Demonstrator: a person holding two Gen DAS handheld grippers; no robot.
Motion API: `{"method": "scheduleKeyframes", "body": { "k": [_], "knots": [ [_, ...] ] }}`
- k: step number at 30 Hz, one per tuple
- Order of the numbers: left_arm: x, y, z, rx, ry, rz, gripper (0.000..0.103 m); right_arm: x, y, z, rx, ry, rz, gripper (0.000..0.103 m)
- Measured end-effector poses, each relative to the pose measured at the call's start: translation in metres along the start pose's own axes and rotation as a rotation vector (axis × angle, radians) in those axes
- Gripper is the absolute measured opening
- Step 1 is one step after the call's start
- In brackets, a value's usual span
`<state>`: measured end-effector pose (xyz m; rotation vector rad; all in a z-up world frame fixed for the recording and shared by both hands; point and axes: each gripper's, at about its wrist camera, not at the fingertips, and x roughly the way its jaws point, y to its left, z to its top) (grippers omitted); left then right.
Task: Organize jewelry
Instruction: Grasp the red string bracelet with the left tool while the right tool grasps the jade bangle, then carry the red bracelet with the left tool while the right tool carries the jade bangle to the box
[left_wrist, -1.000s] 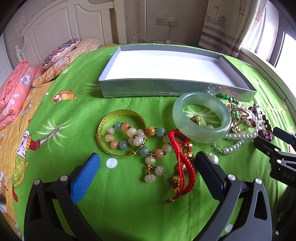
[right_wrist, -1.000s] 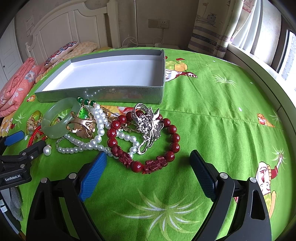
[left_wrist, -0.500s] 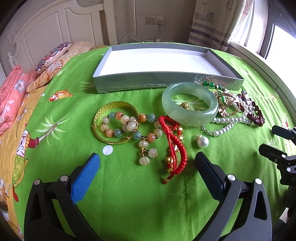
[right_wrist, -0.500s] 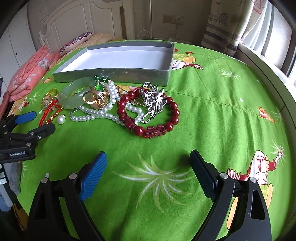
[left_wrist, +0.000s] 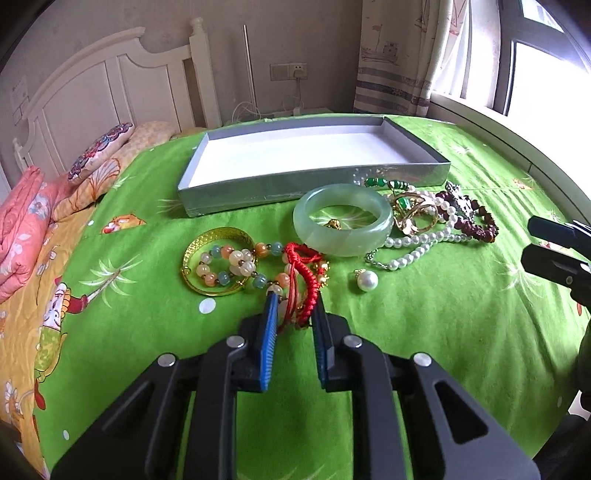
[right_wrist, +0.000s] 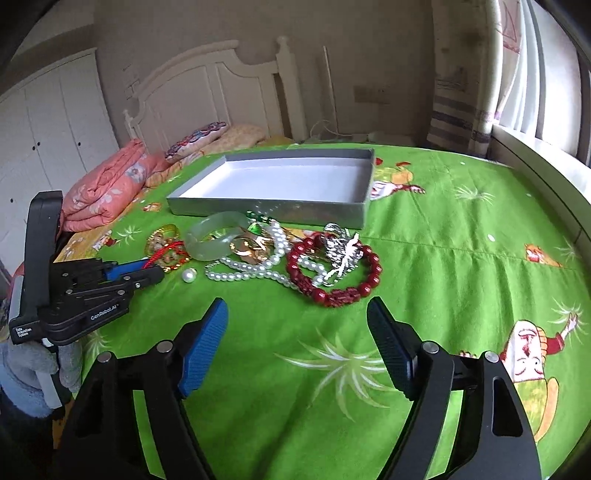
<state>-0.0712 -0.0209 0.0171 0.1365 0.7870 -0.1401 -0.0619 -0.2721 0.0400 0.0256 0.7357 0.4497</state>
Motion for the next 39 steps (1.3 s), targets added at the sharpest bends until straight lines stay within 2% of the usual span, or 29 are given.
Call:
{"method": "scheduleKeyframes", "body": {
  "k": [1, 4, 7, 11, 12, 14, 17, 19, 20, 24, 27, 29, 33, 34, 35, 37, 39],
  "knots": [
    [-0.007, 0.0, -0.001, -0.003, -0.017, 0.001, 0.015, 0.001, 0.005, 0.003, -0.019, -0.002, 0.026, 0.066],
    [-0.03, 0.01, -0.003, -0.031, -0.062, -0.01, 0.015, 0.006, 0.029, 0.015, -0.119, -0.016, 0.078, 0.059],
    [-0.048, 0.021, -0.004, -0.04, -0.086, 0.002, 0.015, 0.019, 0.059, 0.029, -0.237, -0.005, 0.118, 0.058],
    [-0.062, 0.04, -0.006, -0.065, -0.101, 0.02, 0.015, 0.053, 0.093, 0.043, -0.374, 0.069, 0.138, 0.054],
    [-0.063, 0.045, -0.006, -0.077, -0.101, 0.018, 0.015, 0.064, 0.099, 0.046, -0.394, 0.095, 0.142, 0.049],
    [-0.066, 0.055, -0.008, -0.109, -0.102, 0.001, 0.015, 0.083, 0.107, 0.049, -0.42, 0.141, 0.153, 0.046],
    [-0.07, 0.072, -0.009, -0.155, -0.102, -0.045, 0.015, 0.11, 0.114, 0.054, -0.453, 0.202, 0.123, 0.041],
    [-0.07, 0.079, -0.008, -0.181, -0.102, -0.066, 0.016, 0.123, 0.115, 0.058, -0.453, 0.237, 0.122, 0.032],
    [-0.07, 0.082, -0.009, -0.189, -0.102, -0.07, 0.016, 0.126, 0.116, 0.06, -0.457, 0.242, 0.122, 0.032],
    [-0.072, 0.096, -0.012, -0.233, -0.104, -0.093, 0.015, 0.135, 0.118, 0.064, -0.472, 0.232, 0.11, 0.031],
    [-0.076, 0.105, -0.013, -0.264, -0.118, -0.12, 0.015, 0.133, 0.125, 0.061, -0.506, 0.206, 0.102, 0.017],
    [-0.081, 0.108, -0.014, -0.269, -0.124, -0.115, 0.015, 0.129, 0.127, 0.057, -0.505, 0.19, 0.082, 0.016],
    [-0.082, 0.11, -0.014, -0.257, -0.106, -0.114, 0.015, 0.114, 0.12, 0.059, -0.438, 0.13, 0.117, 0.015],
    [-0.079, 0.11, -0.016, -0.257, -0.091, -0.121, 0.017, 0.109, 0.117, 0.06, -0.417, 0.115, 0.132, 0.012],
    [-0.076, 0.11, -0.017, -0.265, -0.077, -0.129, 0.024, 0.101, 0.114, 0.062, -0.393, 0.093, 0.148, 0.002],
    [-0.067, 0.112, -0.021, -0.285, -0.052, -0.145, 0.035, 0.081, 0.107, 0.068, -0.344, 0.036, 0.185, 0.002],
    [-0.057, 0.108, -0.023, -0.281, -0.026, -0.157, 0.035, 0.057, 0.103, 0.073, -0.324, -0.023, 0.197, 0.002]
  ]
}}
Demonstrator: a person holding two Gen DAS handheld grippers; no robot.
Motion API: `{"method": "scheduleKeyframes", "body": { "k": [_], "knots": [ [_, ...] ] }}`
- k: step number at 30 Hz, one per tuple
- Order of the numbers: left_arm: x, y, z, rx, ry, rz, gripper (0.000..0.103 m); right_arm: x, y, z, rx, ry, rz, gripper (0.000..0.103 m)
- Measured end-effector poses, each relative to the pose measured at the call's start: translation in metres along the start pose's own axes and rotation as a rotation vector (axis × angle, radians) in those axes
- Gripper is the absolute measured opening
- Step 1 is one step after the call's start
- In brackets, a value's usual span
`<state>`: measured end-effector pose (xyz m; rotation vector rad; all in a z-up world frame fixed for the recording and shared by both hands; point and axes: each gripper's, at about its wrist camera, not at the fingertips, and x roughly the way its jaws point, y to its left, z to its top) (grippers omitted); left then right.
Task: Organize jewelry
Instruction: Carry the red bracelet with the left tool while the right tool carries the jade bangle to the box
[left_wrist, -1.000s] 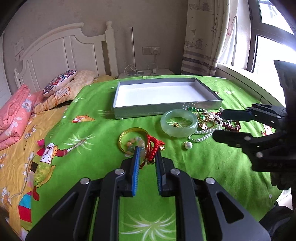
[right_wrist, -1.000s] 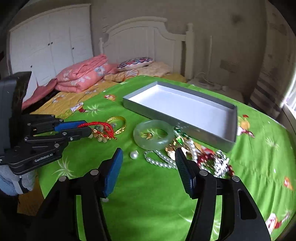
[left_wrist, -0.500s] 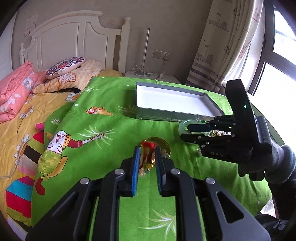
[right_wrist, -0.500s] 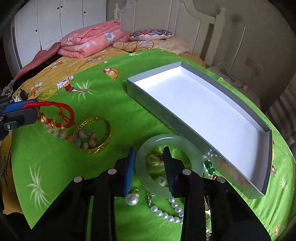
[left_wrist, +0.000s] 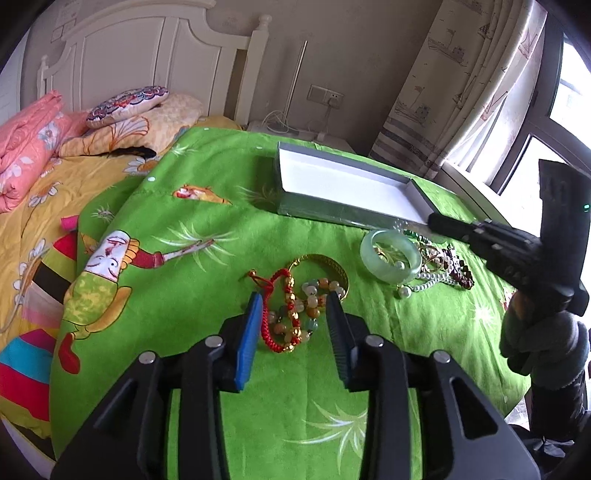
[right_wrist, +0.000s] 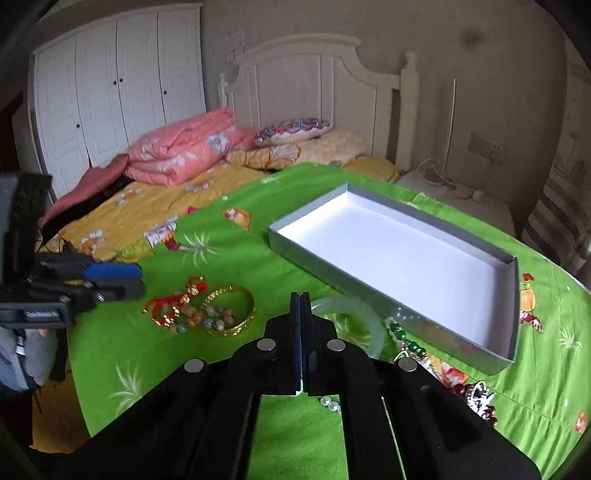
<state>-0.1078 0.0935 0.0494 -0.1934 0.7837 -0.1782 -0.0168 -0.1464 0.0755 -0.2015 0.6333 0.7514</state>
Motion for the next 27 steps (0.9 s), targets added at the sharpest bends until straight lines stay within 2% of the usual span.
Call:
{"method": "scheduleKeyframes", "body": {
  "k": [3, 5, 7, 8, 10, 12, 14, 15, 16, 18, 20, 22, 24, 26, 27],
  "knots": [
    [0.02, -0.006, 0.002, 0.018, 0.049, -0.017, 0.038, -0.027, 0.0, 0.003, 0.013, -0.065, 0.007, 0.002],
    [0.039, -0.008, 0.006, 0.019, 0.089, 0.016, 0.038, -0.035, -0.003, 0.004, 0.03, -0.079, 0.029, 0.002],
    [0.057, -0.006, 0.009, 0.012, 0.121, 0.036, 0.037, -0.033, -0.008, 0.003, 0.055, -0.057, 0.076, 0.002],
    [0.061, -0.005, 0.01, 0.002, 0.119, 0.028, 0.024, -0.029, -0.009, 0.002, 0.056, -0.041, 0.069, 0.003],
    [0.062, -0.001, 0.013, -0.027, 0.095, -0.012, 0.01, -0.02, -0.012, -0.002, 0.062, -0.004, 0.052, 0.005],
    [0.052, -0.003, 0.014, -0.016, 0.041, 0.028, 0.009, -0.011, -0.015, -0.006, 0.082, 0.029, 0.071, 0.007],
    [0.036, -0.007, 0.017, -0.001, -0.008, 0.045, 0.009, 0.001, -0.016, -0.009, 0.081, 0.068, 0.065, 0.025],
    [0.028, -0.008, 0.019, -0.001, -0.024, 0.041, 0.009, 0.007, -0.015, -0.009, 0.078, 0.083, 0.065, 0.052],
    [0.021, -0.009, 0.02, 0.004, -0.043, 0.043, 0.009, 0.012, -0.014, -0.009, 0.075, 0.093, 0.065, 0.068],
    [0.008, -0.011, 0.025, 0.028, -0.069, 0.074, 0.009, 0.026, -0.009, -0.008, 0.061, 0.122, 0.065, 0.065],
    [-0.002, -0.015, 0.029, 0.053, -0.093, 0.106, 0.009, 0.041, -0.003, -0.003, 0.035, 0.17, 0.058, 0.055],
    [-0.01, -0.018, 0.032, 0.068, -0.121, 0.133, 0.009, 0.059, 0.005, 0.0, -0.003, 0.233, 0.035, 0.038],
    [-0.018, -0.021, 0.034, 0.072, -0.145, 0.145, 0.009, 0.077, 0.013, 0.0, -0.042, 0.309, 0.002, 0.028],
    [-0.021, -0.02, 0.036, 0.069, -0.151, 0.146, 0.009, 0.092, 0.02, -0.004, -0.069, 0.376, -0.03, 0.026],
    [-0.023, -0.019, 0.037, 0.069, -0.151, 0.146, 0.009, 0.094, 0.023, -0.004, -0.093, 0.373, -0.051, 0.025]
  ]
}}
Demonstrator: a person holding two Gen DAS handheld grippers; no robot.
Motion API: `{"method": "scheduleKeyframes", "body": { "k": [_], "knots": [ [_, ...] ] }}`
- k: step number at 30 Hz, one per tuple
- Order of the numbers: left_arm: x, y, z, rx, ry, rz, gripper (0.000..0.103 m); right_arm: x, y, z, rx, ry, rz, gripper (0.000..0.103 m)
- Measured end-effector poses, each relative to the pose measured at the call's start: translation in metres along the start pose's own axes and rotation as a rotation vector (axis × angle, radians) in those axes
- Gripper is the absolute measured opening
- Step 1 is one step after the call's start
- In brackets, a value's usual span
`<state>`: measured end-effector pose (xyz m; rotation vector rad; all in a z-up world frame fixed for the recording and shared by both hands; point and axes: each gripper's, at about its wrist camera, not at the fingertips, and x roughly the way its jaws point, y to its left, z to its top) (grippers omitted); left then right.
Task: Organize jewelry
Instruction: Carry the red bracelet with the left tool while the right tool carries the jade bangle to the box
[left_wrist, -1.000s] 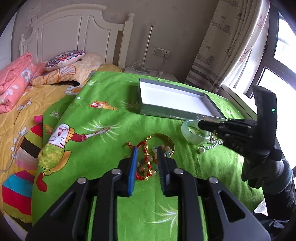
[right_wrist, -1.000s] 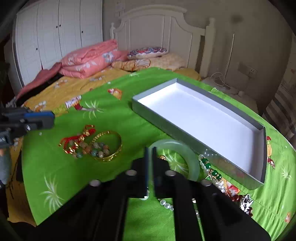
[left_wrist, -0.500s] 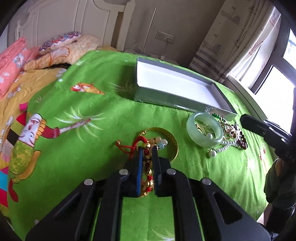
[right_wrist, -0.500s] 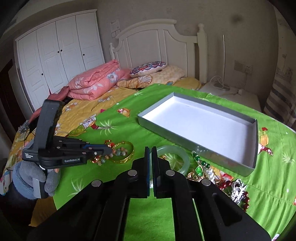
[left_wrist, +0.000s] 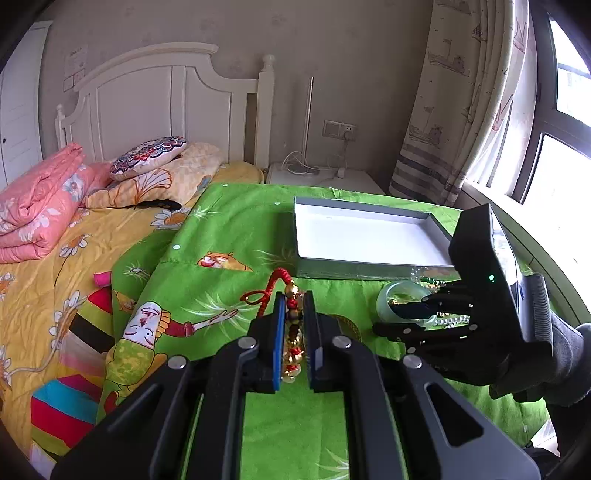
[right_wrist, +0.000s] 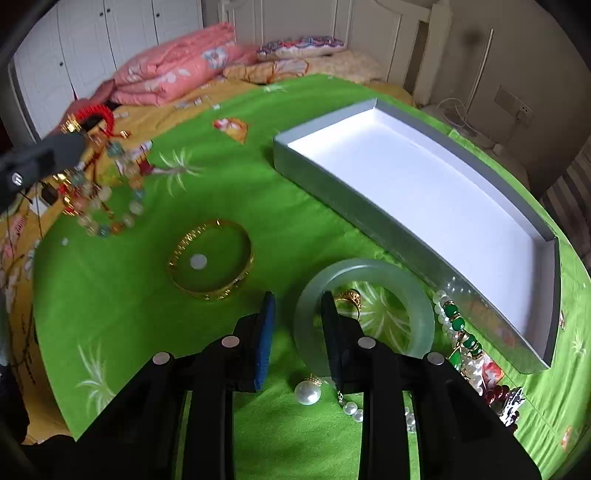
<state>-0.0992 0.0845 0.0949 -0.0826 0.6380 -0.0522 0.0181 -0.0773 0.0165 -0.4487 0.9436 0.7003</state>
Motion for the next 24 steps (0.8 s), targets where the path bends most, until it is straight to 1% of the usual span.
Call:
{"method": "scheduleKeyframes", "body": {
  "k": [2, 4, 6, 7, 8, 13, 15, 19, 20, 24],
  "knots": [
    [0.001, 0.0, 0.0, 0.001, 0.002, -0.002, 0.009, 0.003, 0.003, 0.003, -0.014, 0.018, -0.022, 0.025],
    [0.002, -0.001, 0.001, 0.002, 0.006, -0.007, 0.009, 0.003, 0.005, 0.005, -0.033, 0.012, -0.039, 0.022],
    [0.002, -0.001, -0.001, 0.004, 0.008, -0.01, 0.009, 0.001, 0.01, 0.0, -0.069, -0.018, -0.064, 0.016],
    [0.003, -0.002, -0.002, 0.004, 0.01, -0.01, 0.009, -0.002, 0.013, -0.004, -0.088, -0.043, -0.089, 0.015],
    [0.004, -0.001, -0.002, 0.004, 0.012, -0.009, 0.009, -0.004, 0.011, -0.006, -0.085, -0.064, -0.089, 0.015],
    [0.009, -0.001, -0.004, 0.008, 0.019, -0.003, 0.009, -0.033, -0.012, -0.016, 0.067, -0.204, 0.05, 0.015],
    [0.009, -0.002, -0.004, 0.012, 0.018, -0.003, 0.009, -0.045, -0.024, -0.019, 0.128, -0.254, 0.137, 0.015],
    [0.01, -0.004, -0.004, 0.017, 0.018, -0.013, 0.009, -0.065, -0.035, -0.022, 0.193, -0.332, 0.227, 0.015],
    [0.01, -0.004, -0.004, 0.012, 0.019, -0.026, 0.009, -0.07, -0.038, -0.023, 0.207, -0.348, 0.243, 0.015],
    [0.005, -0.002, 0.001, -0.036, 0.029, -0.154, 0.009, -0.091, -0.042, -0.027, 0.233, -0.411, 0.263, 0.015]
  ]
}}
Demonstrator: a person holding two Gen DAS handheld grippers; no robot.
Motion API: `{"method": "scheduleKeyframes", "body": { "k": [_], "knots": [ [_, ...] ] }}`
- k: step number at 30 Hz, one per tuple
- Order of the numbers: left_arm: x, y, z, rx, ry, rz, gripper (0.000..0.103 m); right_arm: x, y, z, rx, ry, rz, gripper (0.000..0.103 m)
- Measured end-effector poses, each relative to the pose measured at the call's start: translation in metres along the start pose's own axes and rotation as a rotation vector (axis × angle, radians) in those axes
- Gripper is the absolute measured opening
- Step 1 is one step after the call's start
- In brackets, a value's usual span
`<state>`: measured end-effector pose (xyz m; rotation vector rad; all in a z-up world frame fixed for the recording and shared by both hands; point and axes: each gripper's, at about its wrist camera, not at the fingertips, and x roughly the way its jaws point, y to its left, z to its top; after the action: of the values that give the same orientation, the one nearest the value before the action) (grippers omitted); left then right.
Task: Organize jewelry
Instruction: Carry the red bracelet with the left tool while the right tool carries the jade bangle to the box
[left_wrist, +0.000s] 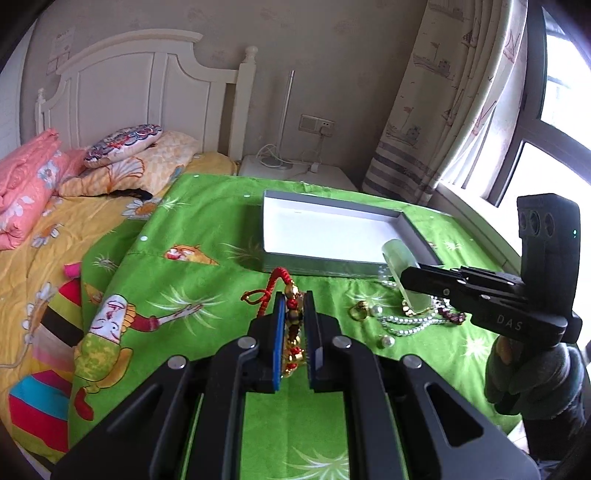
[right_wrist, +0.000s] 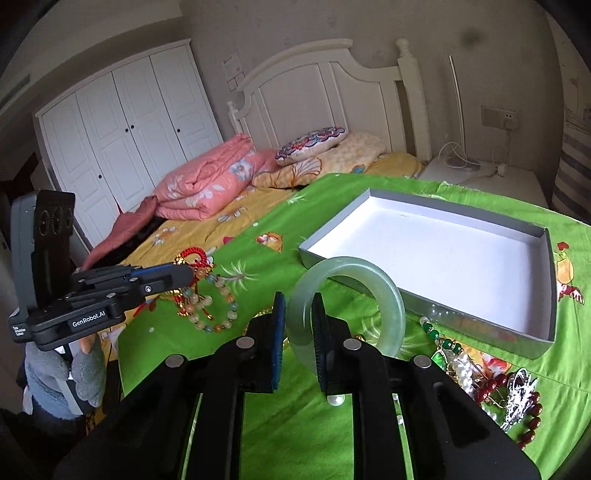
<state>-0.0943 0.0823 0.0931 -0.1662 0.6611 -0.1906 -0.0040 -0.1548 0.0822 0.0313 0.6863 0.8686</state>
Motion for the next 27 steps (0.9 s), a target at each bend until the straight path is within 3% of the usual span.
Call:
{"method": "scheduleKeyframes", "body": {
  "k": [5, 13, 16, 19, 27],
  "knots": [
    [-0.006, -0.004, 0.01, -0.012, 0.01, -0.109, 0.009, -0.025, 0.002, 0.002, -0.004, -0.059, -0.01, 0.015],
    [0.007, -0.022, 0.027, -0.005, 0.045, -0.192, 0.009, -0.044, -0.023, 0.001, 0.045, -0.111, -0.04, 0.015],
    [0.013, -0.029, 0.024, -0.003, 0.076, -0.279, 0.018, -0.048, -0.03, -0.004, 0.057, -0.111, -0.048, 0.015],
    [0.019, -0.039, 0.02, 0.046, 0.083, -0.185, 0.018, -0.05, -0.034, -0.006, 0.069, -0.111, -0.053, 0.015],
    [0.046, -0.04, -0.007, 0.127, 0.209, -0.076, 0.018, -0.058, -0.032, -0.004, 0.057, -0.133, -0.065, 0.015]
  ]
}}
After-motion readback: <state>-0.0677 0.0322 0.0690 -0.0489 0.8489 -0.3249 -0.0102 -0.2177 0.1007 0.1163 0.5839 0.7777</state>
